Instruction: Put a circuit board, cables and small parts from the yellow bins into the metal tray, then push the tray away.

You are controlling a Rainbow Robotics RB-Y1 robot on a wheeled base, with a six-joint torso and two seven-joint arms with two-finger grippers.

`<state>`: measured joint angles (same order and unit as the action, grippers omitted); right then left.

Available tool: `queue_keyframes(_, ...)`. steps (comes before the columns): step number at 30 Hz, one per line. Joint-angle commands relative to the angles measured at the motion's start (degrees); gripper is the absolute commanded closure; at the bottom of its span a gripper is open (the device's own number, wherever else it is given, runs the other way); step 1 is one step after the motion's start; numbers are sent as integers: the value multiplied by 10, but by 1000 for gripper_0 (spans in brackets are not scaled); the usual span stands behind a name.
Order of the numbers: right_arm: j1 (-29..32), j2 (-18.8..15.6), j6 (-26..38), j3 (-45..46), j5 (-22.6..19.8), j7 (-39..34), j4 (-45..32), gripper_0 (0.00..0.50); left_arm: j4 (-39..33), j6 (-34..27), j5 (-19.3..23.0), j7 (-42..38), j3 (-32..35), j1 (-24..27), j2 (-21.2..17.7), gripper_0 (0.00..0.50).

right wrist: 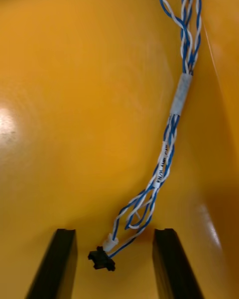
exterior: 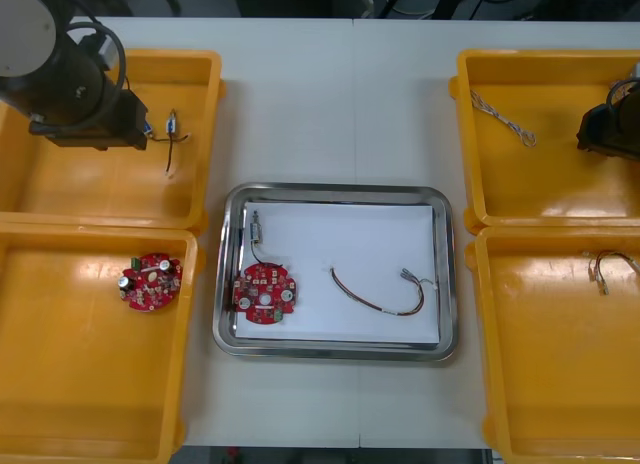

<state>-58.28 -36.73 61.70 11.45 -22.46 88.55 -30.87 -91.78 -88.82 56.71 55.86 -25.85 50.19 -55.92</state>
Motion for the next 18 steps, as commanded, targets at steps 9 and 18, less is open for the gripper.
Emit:
queue_keyframes(9, 14, 3, -9, 14, -4, -19, -9, 500, 80, 49, 19, 273, 33, 24, -48, 0)
queue_keyframes(18, 14, -10, 59, 15, -14, -20, -54, 500, 135, 111, 60, 430, 33, 25, -43, 0)
